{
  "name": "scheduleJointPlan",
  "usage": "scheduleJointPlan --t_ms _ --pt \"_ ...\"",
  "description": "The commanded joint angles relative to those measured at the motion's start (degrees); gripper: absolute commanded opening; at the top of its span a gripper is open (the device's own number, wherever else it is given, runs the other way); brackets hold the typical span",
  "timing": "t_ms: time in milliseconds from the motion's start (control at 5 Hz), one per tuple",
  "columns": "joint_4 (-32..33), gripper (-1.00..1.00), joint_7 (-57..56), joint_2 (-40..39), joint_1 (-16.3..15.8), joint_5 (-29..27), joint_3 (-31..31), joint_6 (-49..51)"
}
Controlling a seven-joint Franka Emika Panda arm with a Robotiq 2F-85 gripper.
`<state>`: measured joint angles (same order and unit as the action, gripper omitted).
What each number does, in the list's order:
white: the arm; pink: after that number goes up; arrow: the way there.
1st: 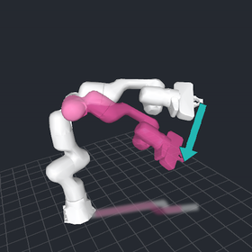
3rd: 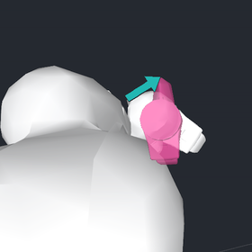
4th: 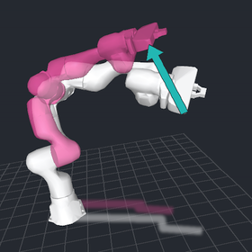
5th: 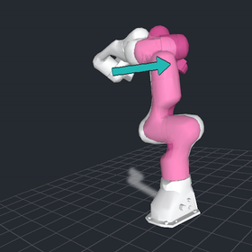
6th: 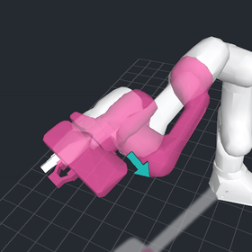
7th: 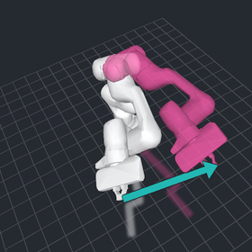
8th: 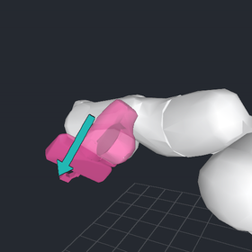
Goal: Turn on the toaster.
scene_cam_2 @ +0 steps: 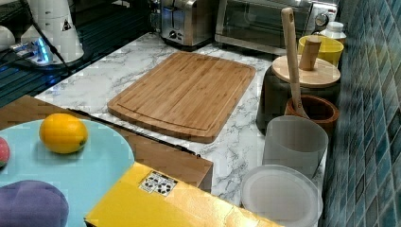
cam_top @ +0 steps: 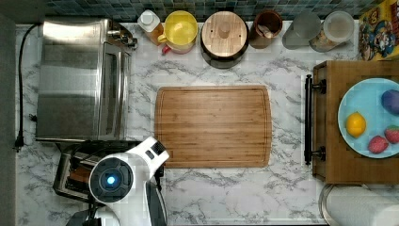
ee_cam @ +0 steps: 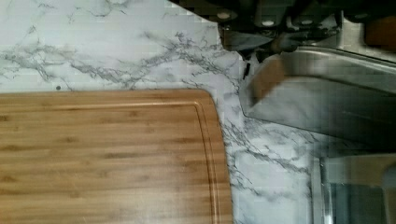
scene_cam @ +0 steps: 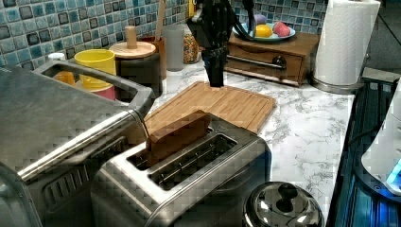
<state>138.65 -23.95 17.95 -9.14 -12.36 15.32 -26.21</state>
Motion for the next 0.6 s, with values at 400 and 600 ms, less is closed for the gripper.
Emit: scheduleJointPlan --t_ms 400,600 --pt "6.7 -1.0 -9.3 3.3 -5.4 -3.7 1.2 4.9" --pt "8.7 -1.0 -13.0 5.2 -6.4 -6.3 0.9 3.5"
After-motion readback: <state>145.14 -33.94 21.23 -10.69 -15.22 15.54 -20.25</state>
